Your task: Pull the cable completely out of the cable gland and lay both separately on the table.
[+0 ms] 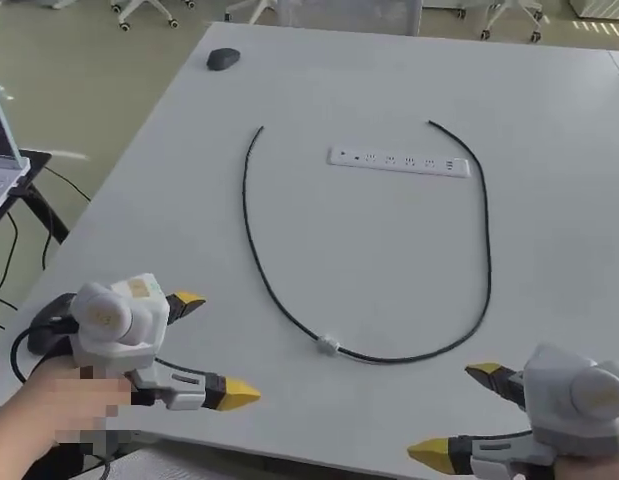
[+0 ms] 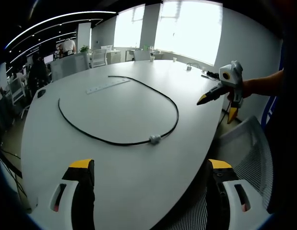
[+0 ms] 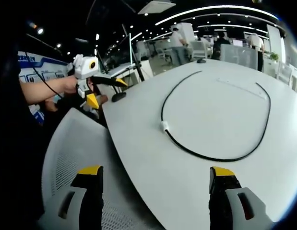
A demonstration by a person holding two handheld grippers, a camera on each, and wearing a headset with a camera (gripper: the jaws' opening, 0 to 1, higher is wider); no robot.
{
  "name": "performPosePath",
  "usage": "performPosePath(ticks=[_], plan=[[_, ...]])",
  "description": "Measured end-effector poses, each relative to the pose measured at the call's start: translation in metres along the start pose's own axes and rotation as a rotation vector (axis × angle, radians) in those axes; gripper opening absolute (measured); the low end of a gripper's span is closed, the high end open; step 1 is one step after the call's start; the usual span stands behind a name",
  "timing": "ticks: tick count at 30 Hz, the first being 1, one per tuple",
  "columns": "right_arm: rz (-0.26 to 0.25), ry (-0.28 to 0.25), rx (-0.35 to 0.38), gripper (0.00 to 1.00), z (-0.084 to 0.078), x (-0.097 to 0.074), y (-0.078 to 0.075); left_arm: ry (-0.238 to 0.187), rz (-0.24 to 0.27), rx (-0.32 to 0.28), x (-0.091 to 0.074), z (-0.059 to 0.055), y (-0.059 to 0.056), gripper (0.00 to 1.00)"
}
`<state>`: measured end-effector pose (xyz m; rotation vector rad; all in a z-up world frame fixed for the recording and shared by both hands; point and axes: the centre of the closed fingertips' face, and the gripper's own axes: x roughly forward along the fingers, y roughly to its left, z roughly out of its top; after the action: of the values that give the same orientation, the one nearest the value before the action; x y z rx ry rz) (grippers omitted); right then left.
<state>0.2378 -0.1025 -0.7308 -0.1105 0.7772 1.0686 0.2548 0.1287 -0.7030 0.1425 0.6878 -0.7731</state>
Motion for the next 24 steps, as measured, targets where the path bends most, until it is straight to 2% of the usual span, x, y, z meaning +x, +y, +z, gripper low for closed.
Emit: performPosePath(ticks=[5,12,14,16,24], plan=[[0.000,-0.008,0.006,0.92,0.006,0.002,-0.001,-0.008,0.005,-0.003,-0.002,0.003,0.003,0.97],[0.006,-0.014,0.001,0.90,0.014,0.011,-0.001,0.009,0.003,0.003,-0.001,-0.002,0.004,0.97],[0.007,-0.011,-0.007,0.90,0.015,0.014,0.001,0.002,0.004,-0.009,-0.002,-0.002,0.004,0.98],[0.006,-0.009,-0.011,0.90,0.017,0.016,0.002,-0.025,0.000,-0.025,-0.003,0.001,0.003,0.98],[-0.005,0.007,-0.013,0.88,0.020,0.022,-0.001,-0.020,0.005,-0.037,-0.006,-0.004,0.005,0.99]])
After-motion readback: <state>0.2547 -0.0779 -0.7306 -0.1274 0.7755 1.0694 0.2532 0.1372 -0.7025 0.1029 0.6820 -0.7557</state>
